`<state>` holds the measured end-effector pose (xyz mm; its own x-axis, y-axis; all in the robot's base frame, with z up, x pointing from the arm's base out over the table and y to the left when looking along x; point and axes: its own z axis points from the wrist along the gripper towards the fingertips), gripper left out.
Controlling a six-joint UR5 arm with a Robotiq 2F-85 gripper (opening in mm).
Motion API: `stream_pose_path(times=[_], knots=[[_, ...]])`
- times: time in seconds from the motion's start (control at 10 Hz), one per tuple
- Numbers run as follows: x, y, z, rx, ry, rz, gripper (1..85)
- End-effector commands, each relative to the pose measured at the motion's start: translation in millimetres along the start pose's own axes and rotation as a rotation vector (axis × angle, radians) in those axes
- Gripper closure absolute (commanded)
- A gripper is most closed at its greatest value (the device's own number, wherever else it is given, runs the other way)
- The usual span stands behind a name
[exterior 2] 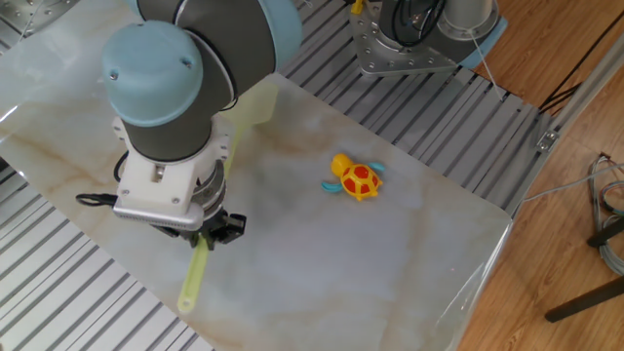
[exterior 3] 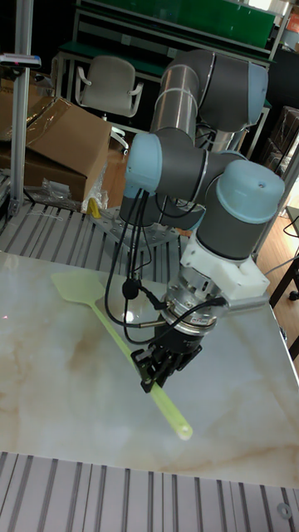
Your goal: Swat with a flyswatter
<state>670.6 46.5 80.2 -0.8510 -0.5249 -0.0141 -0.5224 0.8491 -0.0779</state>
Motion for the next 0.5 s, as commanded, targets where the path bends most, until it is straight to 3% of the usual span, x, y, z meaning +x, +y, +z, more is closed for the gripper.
stream_pose_path(times=[0.0,0.2,0.3,0.4], knots=[[-17.8,-4.4,17.3,-0.035,-0.076,-0.030,84.3],[-25.4,-3.1,21.3,-0.043,-0.099,-0.034,84.3],[-22.2,-3.3,19.5,-0.041,-0.090,-0.029,84.3],[-6.6,-4.2,12.8,-0.030,-0.050,-0.015,84.3]])
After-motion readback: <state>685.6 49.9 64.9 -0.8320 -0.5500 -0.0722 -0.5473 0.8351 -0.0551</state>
